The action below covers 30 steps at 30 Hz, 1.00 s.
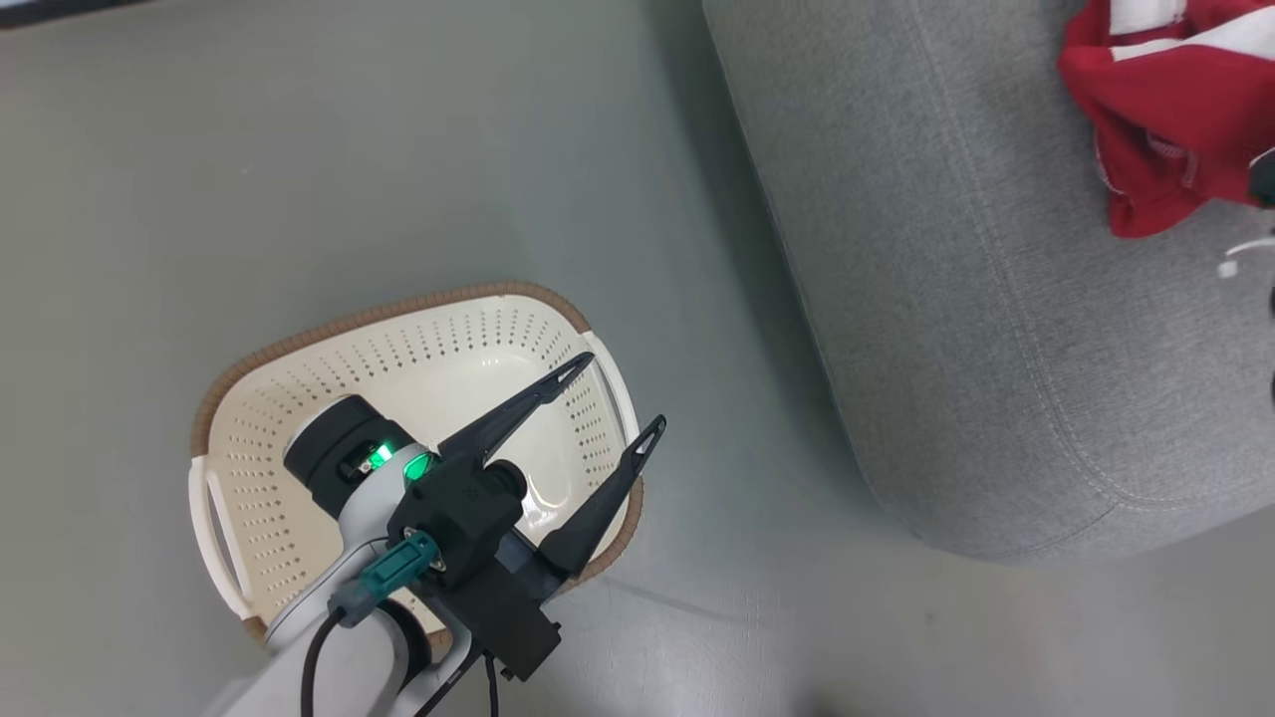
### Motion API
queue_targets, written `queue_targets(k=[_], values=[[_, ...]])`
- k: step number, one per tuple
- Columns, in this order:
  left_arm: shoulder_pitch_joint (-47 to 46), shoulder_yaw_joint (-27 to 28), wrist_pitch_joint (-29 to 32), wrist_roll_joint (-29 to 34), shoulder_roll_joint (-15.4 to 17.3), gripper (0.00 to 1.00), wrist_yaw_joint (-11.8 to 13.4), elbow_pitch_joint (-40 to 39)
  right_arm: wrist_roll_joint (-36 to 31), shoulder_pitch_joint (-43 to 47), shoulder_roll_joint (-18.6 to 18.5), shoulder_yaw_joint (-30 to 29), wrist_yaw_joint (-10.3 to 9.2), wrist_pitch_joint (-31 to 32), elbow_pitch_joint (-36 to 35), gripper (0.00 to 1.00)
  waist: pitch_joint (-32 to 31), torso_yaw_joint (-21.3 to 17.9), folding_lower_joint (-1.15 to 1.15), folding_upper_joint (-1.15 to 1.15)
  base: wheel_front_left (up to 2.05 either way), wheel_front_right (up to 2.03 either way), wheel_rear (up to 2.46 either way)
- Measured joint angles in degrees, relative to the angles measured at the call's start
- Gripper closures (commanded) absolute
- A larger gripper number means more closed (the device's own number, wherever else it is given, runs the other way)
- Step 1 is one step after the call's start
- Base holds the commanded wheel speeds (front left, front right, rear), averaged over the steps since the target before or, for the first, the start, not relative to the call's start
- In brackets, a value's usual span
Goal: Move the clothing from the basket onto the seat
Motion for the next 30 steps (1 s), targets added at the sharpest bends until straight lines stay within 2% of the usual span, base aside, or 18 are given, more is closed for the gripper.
queue_targets(k=[14,20,30], values=[[0.5,-0.1,-3.4,-1.2,-2.7,0.0,0.2,5.2,-3.1,6.1,2.5,3.7,2.85,0.0,-2.4,0.0,-7.0,-0.2,-0.01,0.0,0.0,0.0,0.0],[1.9,1.3,-5.2,-2.1,-3.9,0.0,2.0,7.6,-5.4,10.6,4.0,5.7,3.78,0.0,-7.5,0.0,-10.8,0.5,-0.01,-0.01,0.0,0.0,0.0],[5.2,4.4,-7.6,-4.3,-4.7,0.0,5.3,10.9,-8.5,19.8,5.4,8.5,3.86,0.0,-17.6,0.0,-17.1,3.5,-0.01,-0.01,0.0,0.0,0.0]])
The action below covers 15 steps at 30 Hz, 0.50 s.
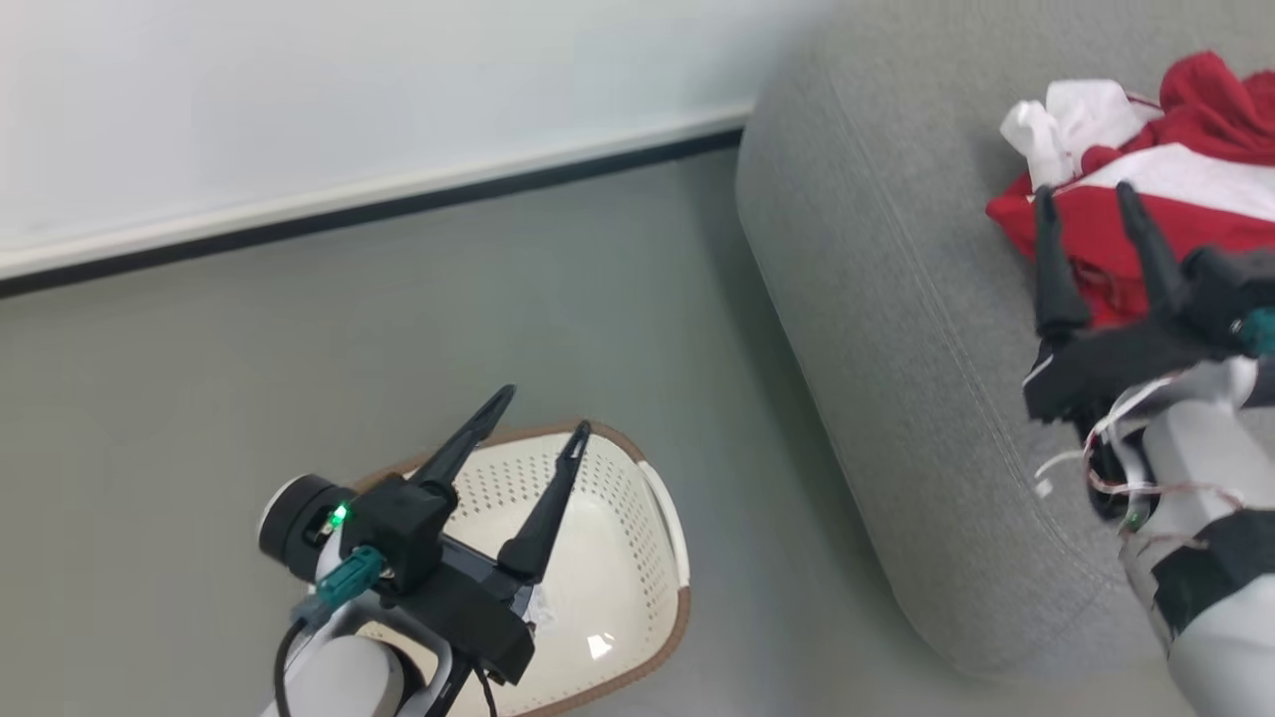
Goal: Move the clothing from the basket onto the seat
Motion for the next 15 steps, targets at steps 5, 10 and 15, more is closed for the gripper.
queue_targets(k=[5,10,15], values=[[1.6,2.1,-1.1,-1.0,-0.3,0.0,2.0,1.0,-0.7,4.5,0.3,1.1,-0.07,0.0,-4.4,0.0,-2.8,2.2,0.0,0.0,0.0,0.0,0.0],[3.7,4.4,-2.1,-1.8,-0.2,0.0,3.7,2.0,-1.2,8.4,0.7,2.3,-0.16,0.0,-7.7,0.0,-5.6,4.4,0.0,0.0,0.0,0.0,0.0],[6.2,7.5,-2.6,-3.6,0.7,0.0,5.6,2.8,-2.1,12.6,1.1,3.8,-0.66,0.0,-10.0,0.0,-8.5,6.6,0.0,0.0,0.0,0.0,0.0]])
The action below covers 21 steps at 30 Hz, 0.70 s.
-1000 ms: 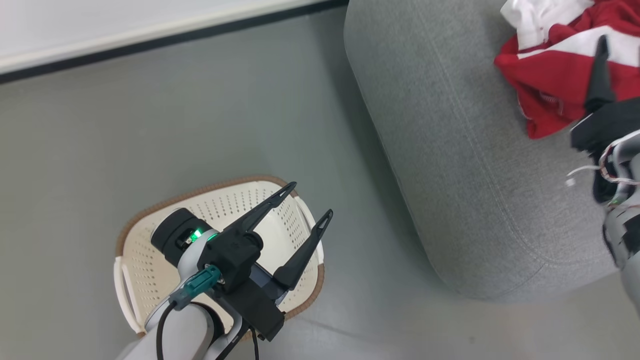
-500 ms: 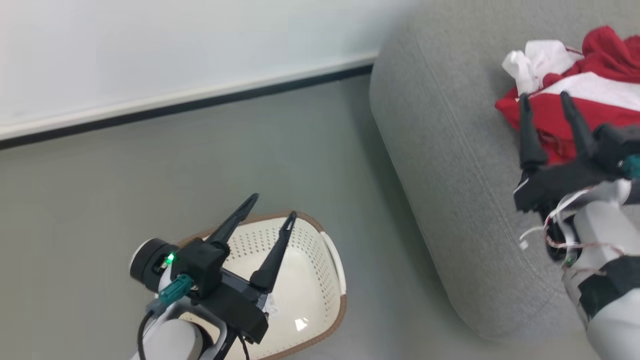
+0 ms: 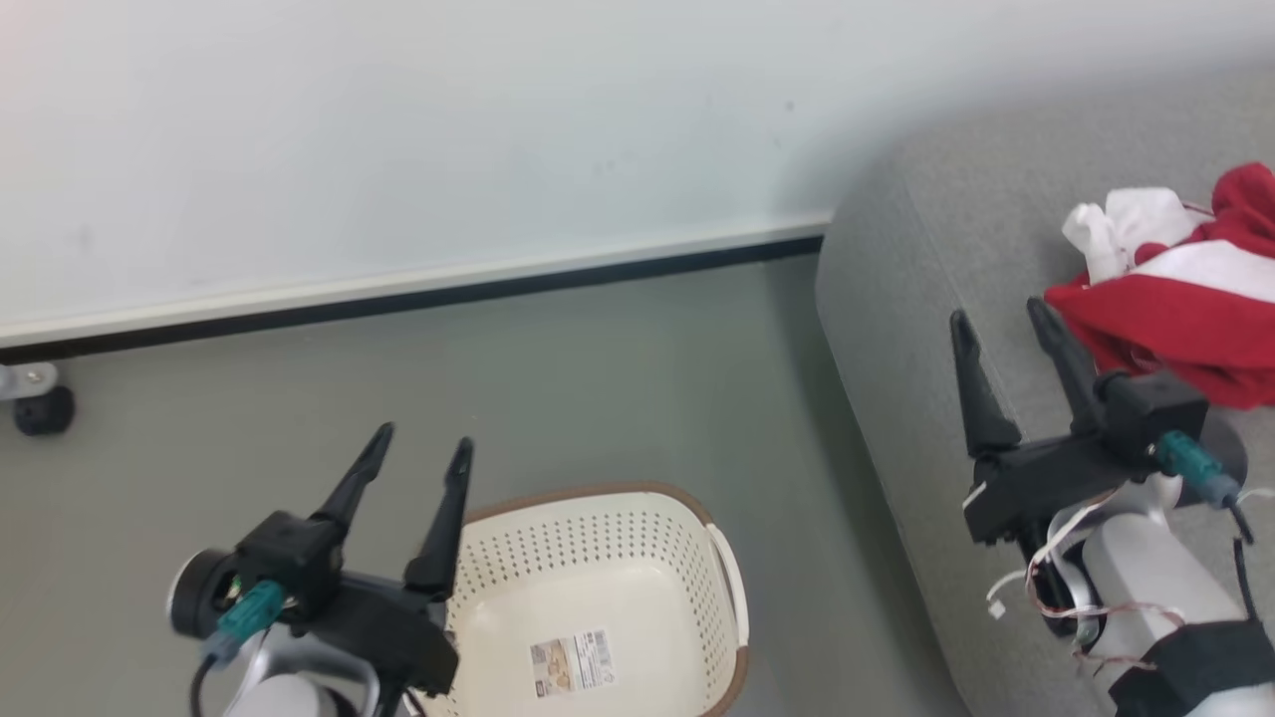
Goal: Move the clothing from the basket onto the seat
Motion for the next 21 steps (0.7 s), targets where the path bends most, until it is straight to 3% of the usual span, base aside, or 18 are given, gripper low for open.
queue_targets(k=[21], values=[[8.9,8.8,-1.9,-1.6,1.4,0.0,2.8,-1.0,-0.1,9.5,-0.9,0.4,-2.52,3.6,-7.5,0.0,-4.6,3.1,0.01,0.0,0.0,0.0,0.0]])
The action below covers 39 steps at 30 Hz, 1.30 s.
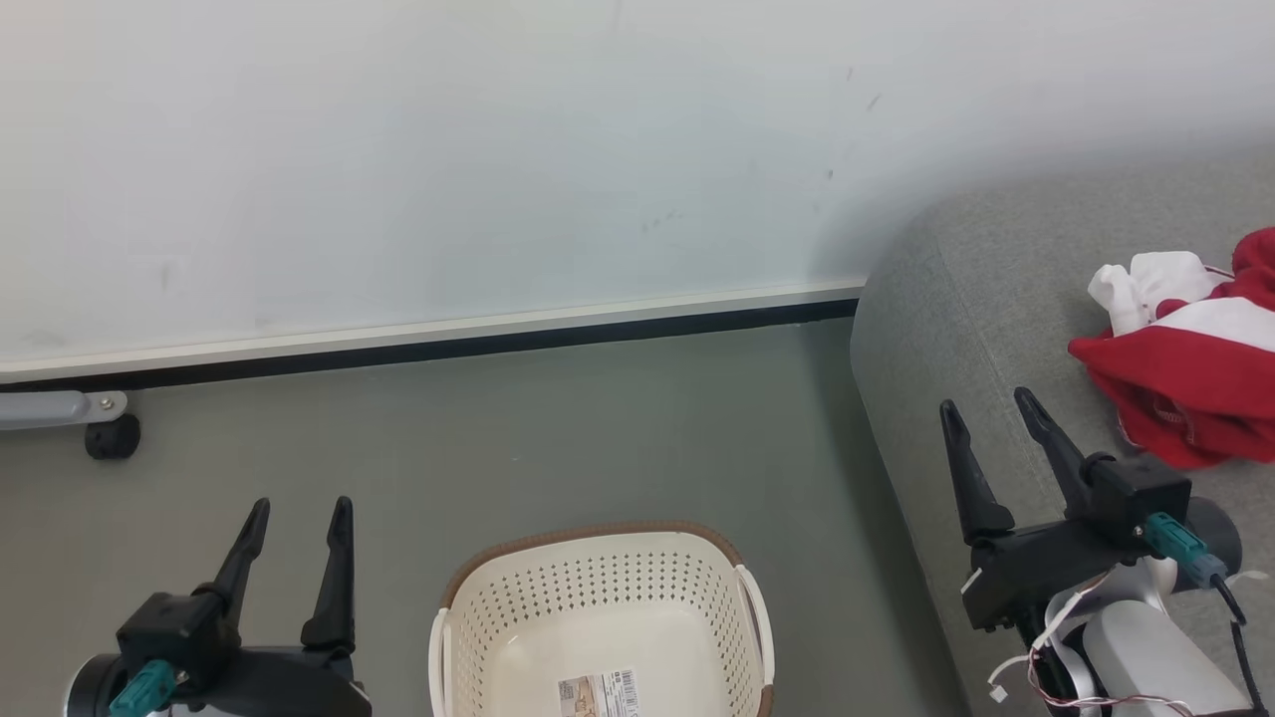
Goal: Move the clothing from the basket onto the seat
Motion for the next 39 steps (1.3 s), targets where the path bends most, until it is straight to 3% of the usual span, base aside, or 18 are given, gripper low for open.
queue_targets(k=[15,37,38,39], values=[[2.6,3.8,-0.1,0.0,-0.6,0.0,0.5,-1.9,0.0,3.2,-1.1,-1.1,-1.43,2.9,-4.9,0.0,-0.3,0.2,0.0,0.01,0.0,0.0,0.0],[3.7,5.5,1.1,1.8,-1.7,0.0,0.5,-3.3,0.1,4.4,-1.5,-2.2,-2.02,6.0,-8.7,0.0,-0.4,0.3,0.0,0.01,0.0,0.0,0.0],[3.7,5.5,1.1,2.0,-1.8,1.0,0.5,-3.2,0.0,4.5,-1.4,-2.1,-2.01,6.0,-8.6,1.0,-0.3,0.3,0.0,0.01,0.0,0.0,0.0],[3.8,5.3,1.1,1.9,-2.1,1.0,0.5,-2.6,0.0,4.7,-1.1,-2.0,-2.01,6.0,-8.2,1.0,-0.3,0.3,0.0,0.01,0.0,0.0,0.0]])
